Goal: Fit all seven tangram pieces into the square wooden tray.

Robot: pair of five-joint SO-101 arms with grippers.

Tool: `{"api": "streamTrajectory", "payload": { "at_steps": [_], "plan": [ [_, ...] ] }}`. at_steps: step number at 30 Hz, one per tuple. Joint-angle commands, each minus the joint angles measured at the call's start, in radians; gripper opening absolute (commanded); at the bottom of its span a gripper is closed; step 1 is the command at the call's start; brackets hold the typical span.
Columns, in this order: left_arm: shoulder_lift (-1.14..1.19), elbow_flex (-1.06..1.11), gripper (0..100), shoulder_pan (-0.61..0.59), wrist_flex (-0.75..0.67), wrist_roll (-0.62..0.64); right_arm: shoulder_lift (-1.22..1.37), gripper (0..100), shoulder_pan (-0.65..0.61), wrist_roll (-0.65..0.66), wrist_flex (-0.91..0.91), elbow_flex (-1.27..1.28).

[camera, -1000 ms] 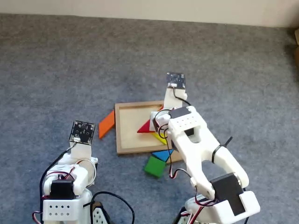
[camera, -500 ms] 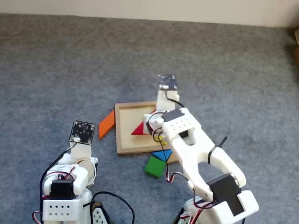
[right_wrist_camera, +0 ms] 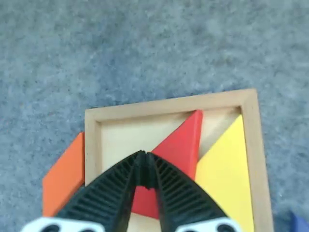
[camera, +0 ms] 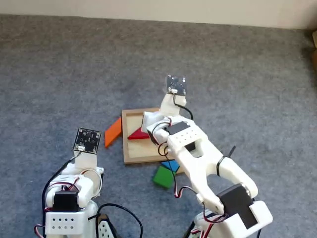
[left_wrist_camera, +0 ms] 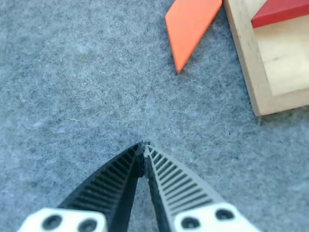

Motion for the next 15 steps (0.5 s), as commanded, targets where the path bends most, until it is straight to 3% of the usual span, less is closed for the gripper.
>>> {"api": "streamTrajectory", "payload": {
  "at_steps": [1,8,15],
  "plan": [
    [-0.027,0.021,1,-0.012,0.006,0.003,-0.059,0.4,0.001,-0.011,-0.024,-0.013],
    [-0.027,0.021,1,-0.012,0.006,0.003,-0.225,0.4,0.007,-0.008,0.068,0.035],
    [-0.027,0.021,1,-0.012,0.006,0.003,-0.165,0.4,0.007,-0.008,0.093,0.035]
  ]
}}
